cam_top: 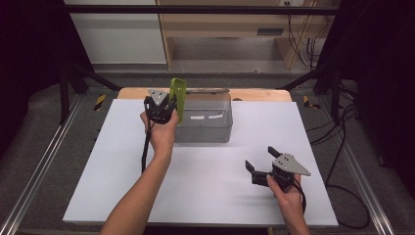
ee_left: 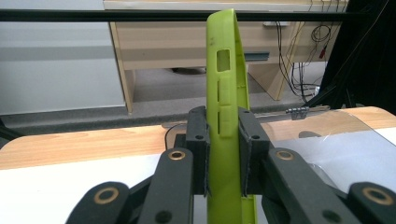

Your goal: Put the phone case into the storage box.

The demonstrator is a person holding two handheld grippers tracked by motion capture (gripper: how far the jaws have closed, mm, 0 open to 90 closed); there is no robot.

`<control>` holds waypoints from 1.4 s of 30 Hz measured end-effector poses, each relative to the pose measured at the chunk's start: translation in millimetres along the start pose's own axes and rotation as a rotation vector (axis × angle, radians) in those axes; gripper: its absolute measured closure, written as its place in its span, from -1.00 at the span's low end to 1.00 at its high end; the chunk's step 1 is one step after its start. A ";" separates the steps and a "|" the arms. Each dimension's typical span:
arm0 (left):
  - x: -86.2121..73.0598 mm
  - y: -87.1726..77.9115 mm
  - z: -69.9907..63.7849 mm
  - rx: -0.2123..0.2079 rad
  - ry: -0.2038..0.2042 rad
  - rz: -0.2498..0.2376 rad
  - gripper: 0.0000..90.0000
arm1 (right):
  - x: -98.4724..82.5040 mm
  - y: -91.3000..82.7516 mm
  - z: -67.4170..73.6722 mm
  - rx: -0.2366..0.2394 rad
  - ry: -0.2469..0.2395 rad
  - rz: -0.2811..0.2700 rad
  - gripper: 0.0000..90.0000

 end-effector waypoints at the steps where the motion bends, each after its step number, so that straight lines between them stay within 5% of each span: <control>1: -0.6 0.0 0.3 0.001 0.003 0.002 0.72 | -0.2 0.1 0.1 -0.001 0.001 0.002 -0.90; 42: -12.4 5.3 8.8 0.016 0.020 0.033 0.72 | -2.5 1.0 1.3 0.006 0.002 0.015 -0.90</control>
Point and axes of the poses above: each handheld gripper's, and its own axes: y roughly forward along the jaws, x roughly out of its top, z roughly to its left, the point moved 10 cm from there along y, roughly forward along the jaws, and after that the axes turned 13 degrees about -x, right-handed, at the moved point
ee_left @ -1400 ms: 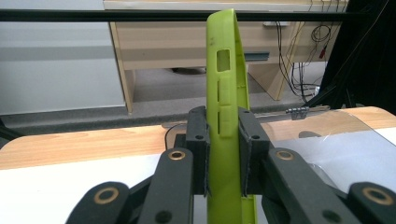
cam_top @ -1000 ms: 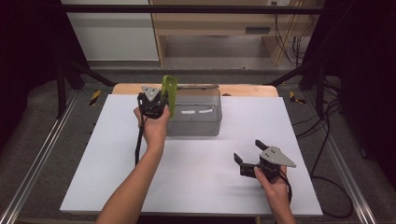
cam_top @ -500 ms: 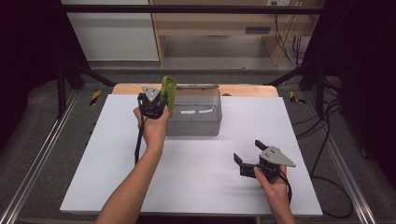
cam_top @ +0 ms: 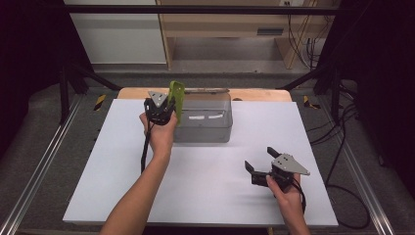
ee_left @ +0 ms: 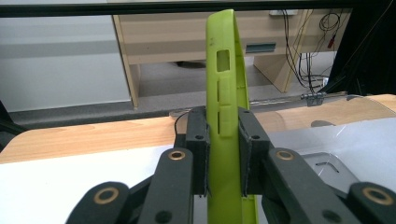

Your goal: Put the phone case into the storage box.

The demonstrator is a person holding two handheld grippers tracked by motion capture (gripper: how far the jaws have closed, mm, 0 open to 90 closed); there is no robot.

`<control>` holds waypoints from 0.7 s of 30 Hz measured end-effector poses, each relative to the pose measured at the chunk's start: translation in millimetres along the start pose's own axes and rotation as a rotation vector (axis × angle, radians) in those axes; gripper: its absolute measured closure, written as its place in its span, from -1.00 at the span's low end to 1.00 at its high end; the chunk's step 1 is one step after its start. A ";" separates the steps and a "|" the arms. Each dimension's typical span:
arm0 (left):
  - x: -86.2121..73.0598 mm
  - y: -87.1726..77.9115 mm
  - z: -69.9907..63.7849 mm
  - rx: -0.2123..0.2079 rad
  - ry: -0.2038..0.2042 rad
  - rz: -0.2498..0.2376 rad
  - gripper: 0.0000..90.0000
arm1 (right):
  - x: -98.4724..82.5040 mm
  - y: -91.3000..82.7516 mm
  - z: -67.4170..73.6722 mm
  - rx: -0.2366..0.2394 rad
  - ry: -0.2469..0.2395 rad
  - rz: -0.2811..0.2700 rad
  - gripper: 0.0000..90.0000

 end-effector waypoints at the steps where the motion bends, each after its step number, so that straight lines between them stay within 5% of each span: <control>1: -0.1 0.2 -0.2 0.000 0.001 0.000 0.72 | -0.1 0.2 0.1 0.001 -0.003 -0.001 -0.90; 21: -5.7 8.1 -1.9 -0.010 0.001 0.024 0.72 | -1.2 0.3 -0.2 0.001 0.004 0.007 -0.90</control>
Point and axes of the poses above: each handheld gripper's, and its own axes: y roughly forward along the jaws, x roughly out of its top, z roughly to its left, the point moved 10 cm from there along y, roughly forward along the jaws, and after that the axes turned 13 degrees about -x, right-handed, at the moved point
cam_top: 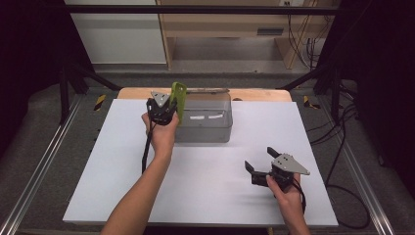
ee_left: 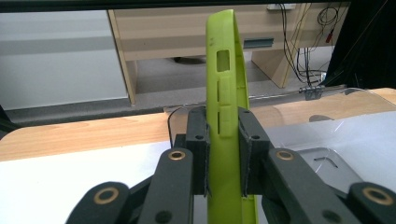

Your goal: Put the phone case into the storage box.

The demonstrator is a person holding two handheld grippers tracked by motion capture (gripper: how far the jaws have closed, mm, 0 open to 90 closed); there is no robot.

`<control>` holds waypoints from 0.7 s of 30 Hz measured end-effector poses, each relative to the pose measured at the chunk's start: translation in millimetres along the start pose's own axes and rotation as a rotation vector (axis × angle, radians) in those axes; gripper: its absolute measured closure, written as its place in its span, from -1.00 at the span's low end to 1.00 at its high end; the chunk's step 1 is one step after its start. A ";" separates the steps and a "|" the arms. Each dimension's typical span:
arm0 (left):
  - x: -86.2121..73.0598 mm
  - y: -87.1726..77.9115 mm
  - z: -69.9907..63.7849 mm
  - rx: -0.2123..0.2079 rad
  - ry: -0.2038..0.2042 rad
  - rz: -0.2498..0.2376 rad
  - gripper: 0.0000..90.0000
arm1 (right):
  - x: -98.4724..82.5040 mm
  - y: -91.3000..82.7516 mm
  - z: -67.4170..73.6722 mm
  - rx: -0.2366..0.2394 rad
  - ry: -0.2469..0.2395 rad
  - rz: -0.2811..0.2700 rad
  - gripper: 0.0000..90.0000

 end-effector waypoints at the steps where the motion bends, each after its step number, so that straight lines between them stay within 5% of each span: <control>1: -0.4 0.6 0.3 0.000 0.000 0.005 0.72 | -0.2 0.0 -0.1 0.000 0.001 0.001 -0.90; 21: -0.3 7.0 1.4 -0.018 -0.008 0.062 0.73 | -1.4 0.7 0.0 0.004 0.005 0.009 -0.90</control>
Point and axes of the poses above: each handheld gripper's, and its own axes: y roughly forward along the jaws, x roughly out of its top, z roughly to its left, the point moved 10 cm from there along y, roughly forward along the jaws, and after that the axes turned 13 degrees about -x, right-handed, at the moved point
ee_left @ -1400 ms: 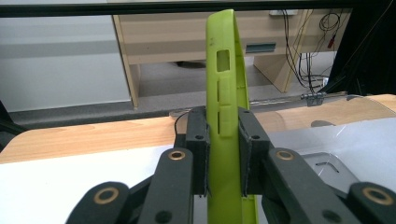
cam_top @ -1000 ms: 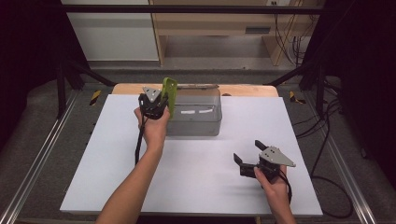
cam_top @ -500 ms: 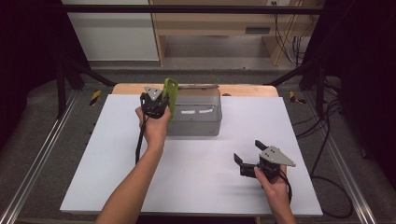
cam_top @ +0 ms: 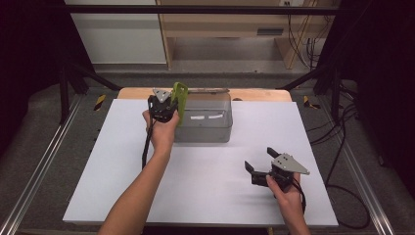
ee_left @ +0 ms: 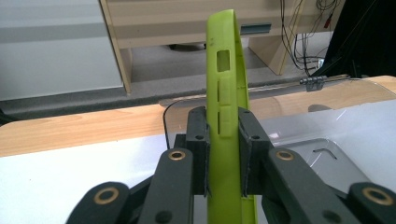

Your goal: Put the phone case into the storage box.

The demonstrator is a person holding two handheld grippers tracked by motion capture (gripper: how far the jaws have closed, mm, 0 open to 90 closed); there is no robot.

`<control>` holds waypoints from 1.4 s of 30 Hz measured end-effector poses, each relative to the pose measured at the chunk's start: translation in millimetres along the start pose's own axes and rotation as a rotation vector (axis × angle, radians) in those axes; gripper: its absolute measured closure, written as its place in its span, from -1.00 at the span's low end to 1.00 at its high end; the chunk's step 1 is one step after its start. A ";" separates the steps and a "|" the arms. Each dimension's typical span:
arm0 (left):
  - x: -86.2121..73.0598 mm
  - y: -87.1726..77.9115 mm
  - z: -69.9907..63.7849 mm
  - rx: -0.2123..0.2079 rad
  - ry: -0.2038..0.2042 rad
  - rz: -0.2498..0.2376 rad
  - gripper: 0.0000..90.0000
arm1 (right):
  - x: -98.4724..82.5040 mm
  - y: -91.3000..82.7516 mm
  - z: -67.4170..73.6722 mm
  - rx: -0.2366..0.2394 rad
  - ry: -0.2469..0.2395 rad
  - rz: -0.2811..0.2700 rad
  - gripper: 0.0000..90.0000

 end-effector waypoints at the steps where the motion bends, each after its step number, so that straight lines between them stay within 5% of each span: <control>1: -0.4 0.4 0.0 0.000 -0.002 0.003 0.73 | 0.0 0.0 0.0 0.000 0.000 0.000 -0.90; 42: -14.6 9.7 -0.7 0.003 -0.036 0.088 0.72 | -0.8 0.4 -0.1 0.002 0.000 0.005 -0.90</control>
Point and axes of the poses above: each handheld gripper's, and its own axes: y roughly forward along the jaws, x roughly out of its top, z roughly to its left, the point moved 10 cm from there along y, roughly forward along the jaws, and after that the axes turned 13 degrees about -x, right-handed, at the moved point
